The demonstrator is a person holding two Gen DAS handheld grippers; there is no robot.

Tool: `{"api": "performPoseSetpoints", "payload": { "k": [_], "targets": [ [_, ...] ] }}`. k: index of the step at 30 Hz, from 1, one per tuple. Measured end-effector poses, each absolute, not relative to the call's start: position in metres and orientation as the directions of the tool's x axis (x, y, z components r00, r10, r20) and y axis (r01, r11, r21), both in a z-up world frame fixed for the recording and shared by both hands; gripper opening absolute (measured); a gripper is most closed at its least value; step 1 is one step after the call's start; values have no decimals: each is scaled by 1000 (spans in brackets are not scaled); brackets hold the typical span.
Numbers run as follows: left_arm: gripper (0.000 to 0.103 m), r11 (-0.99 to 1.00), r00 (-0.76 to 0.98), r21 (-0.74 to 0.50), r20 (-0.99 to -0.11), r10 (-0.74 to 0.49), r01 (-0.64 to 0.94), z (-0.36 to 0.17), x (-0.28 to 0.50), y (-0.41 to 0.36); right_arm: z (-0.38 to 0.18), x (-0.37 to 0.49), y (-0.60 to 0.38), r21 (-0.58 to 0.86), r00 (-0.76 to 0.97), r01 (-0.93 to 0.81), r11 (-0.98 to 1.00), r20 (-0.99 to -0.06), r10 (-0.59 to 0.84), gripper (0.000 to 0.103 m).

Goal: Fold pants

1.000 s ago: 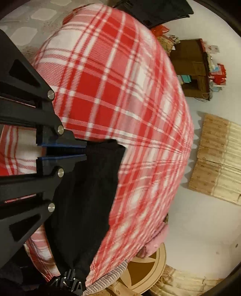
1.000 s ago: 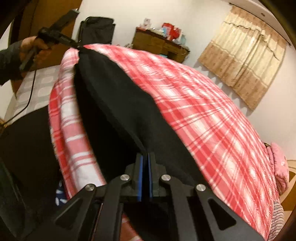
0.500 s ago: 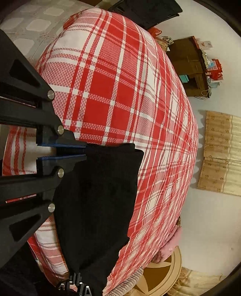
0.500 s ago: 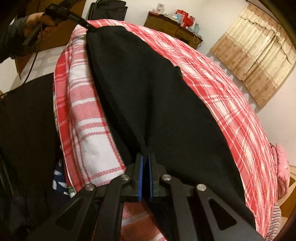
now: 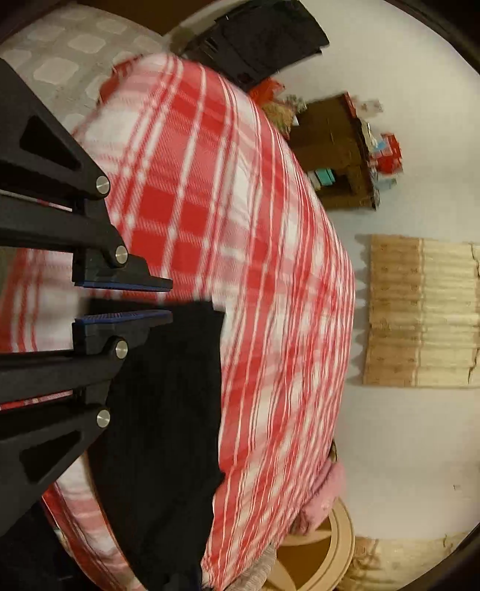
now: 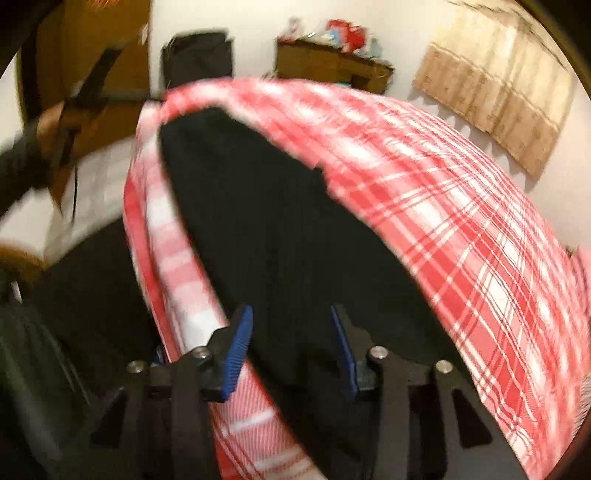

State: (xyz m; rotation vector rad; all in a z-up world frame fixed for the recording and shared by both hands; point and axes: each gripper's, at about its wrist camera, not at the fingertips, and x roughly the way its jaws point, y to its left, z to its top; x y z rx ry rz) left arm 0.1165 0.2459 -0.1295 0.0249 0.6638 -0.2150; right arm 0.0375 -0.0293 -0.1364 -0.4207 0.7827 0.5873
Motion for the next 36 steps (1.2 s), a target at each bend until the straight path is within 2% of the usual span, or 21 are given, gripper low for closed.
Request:
{"api": "performPoseSetpoints", "payload": {
  "k": [7,10,15,16,18,19,20,26,28,31,33,34,35,36],
  "targets": [
    [11,946,677,-56,-686,-268,318,-170,132,197,-127,139,-18,156,543,-511,845,-704,458,52],
    [11,941,644,-42,-719,-262,335,-187,128,193,-135,179,-16,319,491,-444,837,-695,525,52],
    [11,929,614,-150,-712,-339,339,-186,129,209,-160,222,0,463,414,-369,806,-694,589,52],
    [11,928,614,-154,-711,-343,341,-185,128,209,-164,227,3,483,398,-360,798,-694,600,50],
    [11,926,619,-151,-705,-345,345,-187,126,208,-175,234,10,511,368,-337,791,-702,610,32],
    [11,926,622,-148,-703,-345,346,-188,125,208,-179,237,10,527,349,-330,783,-702,620,15],
    [11,926,623,-146,-702,-345,348,-189,123,209,-182,239,11,540,336,-327,776,-701,629,11],
    [11,925,634,-118,-697,-336,361,-191,117,207,-166,232,4,496,424,-331,803,-682,596,6],
    [11,929,640,-97,-699,-319,357,-189,116,205,-171,236,4,477,414,-312,822,-710,569,6],
    [11,935,662,-6,-705,-256,354,-181,109,192,-179,234,9,444,388,-339,830,-737,553,14],
    [11,923,676,49,-696,-242,381,-174,101,178,-175,227,2,449,406,-330,831,-727,554,32],
    [11,914,679,57,-689,-255,402,-170,96,170,-171,220,-6,466,415,-325,823,-712,566,50],
    [11,907,678,54,-683,-272,419,-167,94,164,-162,208,-18,481,437,-326,814,-686,581,55],
    [11,893,670,46,-678,-301,448,-162,89,153,-156,198,-28,479,452,-331,813,-676,583,55]
  ]
}}
